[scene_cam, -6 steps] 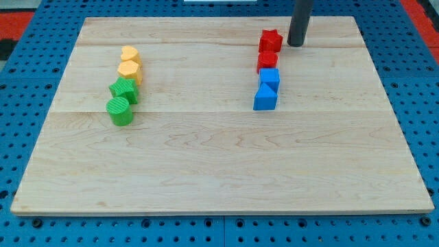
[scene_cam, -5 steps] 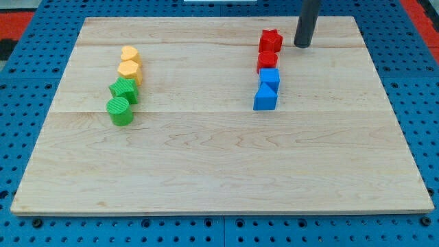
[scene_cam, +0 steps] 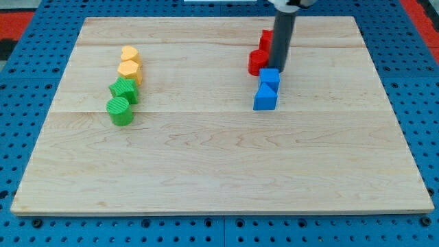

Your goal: Slide the blue cube and blue triangle towards down

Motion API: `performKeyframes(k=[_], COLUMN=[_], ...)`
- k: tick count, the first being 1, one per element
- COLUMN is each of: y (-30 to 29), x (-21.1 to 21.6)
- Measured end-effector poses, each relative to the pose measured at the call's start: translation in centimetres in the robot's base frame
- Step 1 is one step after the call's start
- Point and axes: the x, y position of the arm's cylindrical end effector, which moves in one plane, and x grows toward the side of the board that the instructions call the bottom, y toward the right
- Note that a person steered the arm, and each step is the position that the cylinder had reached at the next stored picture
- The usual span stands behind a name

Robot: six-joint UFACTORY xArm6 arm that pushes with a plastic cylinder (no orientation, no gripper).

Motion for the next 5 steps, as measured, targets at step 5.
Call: performKeyframes(k=[5], y=[0.0], x=[11.4])
